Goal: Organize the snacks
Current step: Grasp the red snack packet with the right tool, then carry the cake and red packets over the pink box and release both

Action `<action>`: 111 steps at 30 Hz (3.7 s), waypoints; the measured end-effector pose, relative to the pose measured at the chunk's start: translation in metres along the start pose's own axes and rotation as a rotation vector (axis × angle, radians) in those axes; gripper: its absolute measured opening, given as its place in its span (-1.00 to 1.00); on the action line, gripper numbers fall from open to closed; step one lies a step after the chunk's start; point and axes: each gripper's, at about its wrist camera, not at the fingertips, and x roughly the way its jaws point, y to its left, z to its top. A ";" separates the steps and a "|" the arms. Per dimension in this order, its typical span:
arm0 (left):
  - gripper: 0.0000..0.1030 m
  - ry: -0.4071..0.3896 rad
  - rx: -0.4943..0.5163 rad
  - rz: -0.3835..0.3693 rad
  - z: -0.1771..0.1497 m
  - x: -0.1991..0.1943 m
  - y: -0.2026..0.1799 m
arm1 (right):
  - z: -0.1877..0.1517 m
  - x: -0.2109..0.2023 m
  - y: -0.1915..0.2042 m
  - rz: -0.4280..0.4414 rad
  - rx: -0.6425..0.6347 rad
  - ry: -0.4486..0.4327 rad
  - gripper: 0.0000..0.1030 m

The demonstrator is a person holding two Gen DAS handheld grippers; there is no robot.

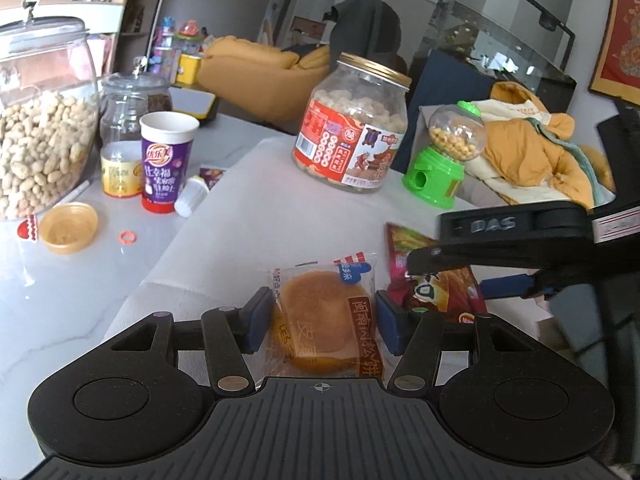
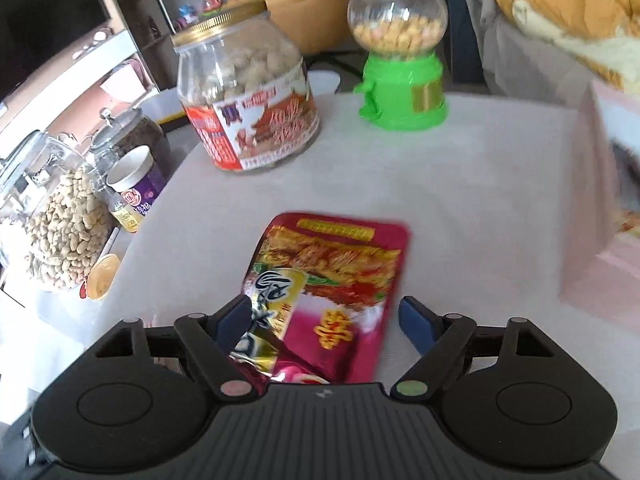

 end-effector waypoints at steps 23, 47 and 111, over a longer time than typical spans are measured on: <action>0.18 -0.003 -0.028 -0.017 -0.001 -0.002 0.004 | -0.030 -0.057 -0.020 -0.011 -0.238 0.060 0.17; 0.19 -0.001 -0.020 -0.012 -0.001 -0.001 0.003 | -0.050 -0.055 -0.022 0.003 -0.316 0.074 0.27; 0.13 0.163 0.438 -0.309 0.004 0.041 -0.205 | -0.023 -0.165 -0.208 -0.202 0.090 -0.255 0.43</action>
